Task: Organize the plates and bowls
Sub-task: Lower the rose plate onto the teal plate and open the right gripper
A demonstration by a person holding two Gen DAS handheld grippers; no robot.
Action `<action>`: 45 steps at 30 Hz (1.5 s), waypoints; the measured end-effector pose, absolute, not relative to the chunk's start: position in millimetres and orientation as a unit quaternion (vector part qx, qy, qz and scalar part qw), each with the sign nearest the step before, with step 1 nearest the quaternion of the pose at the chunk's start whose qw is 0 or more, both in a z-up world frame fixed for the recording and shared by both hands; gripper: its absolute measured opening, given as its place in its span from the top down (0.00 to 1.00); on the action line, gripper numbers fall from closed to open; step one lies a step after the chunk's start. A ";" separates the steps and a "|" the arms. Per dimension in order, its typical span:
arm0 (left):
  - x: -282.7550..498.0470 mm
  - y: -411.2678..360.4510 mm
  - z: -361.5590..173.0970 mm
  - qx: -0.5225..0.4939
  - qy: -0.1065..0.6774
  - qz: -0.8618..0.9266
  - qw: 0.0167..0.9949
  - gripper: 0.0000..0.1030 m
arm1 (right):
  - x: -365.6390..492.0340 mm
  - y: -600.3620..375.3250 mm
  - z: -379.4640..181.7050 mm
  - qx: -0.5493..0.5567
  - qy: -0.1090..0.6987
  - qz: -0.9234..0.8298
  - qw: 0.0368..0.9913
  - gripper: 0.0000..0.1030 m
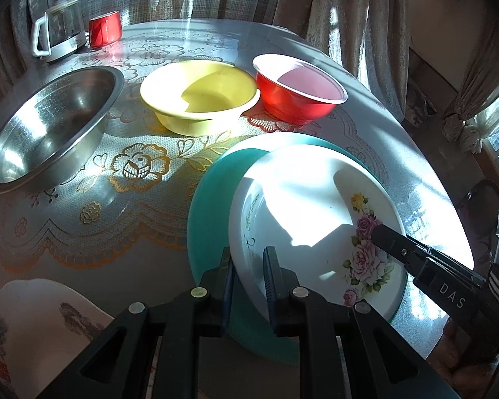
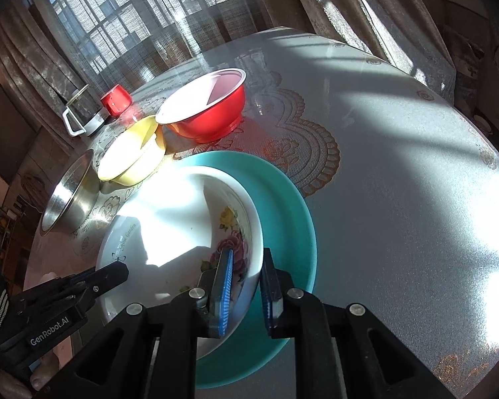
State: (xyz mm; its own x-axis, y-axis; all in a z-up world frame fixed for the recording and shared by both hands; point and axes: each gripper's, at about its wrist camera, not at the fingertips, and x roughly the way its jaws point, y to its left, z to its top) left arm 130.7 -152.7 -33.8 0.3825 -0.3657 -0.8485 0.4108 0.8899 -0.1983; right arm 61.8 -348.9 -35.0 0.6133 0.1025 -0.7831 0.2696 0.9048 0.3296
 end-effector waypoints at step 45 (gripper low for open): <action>99.7 -131.5 -9.8 0.033 0.453 -0.199 0.868 0.82 | 47.0 -343.7 -27.3 0.195 0.414 -0.061 0.887 0.64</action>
State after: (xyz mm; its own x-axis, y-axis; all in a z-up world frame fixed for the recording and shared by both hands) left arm 99.7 -131.5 -9.8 0.5104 -0.3163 -0.7996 0.3752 0.9186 -0.1239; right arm 47.0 -343.7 -27.3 0.6504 0.0523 -0.7578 0.2702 0.9165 0.2951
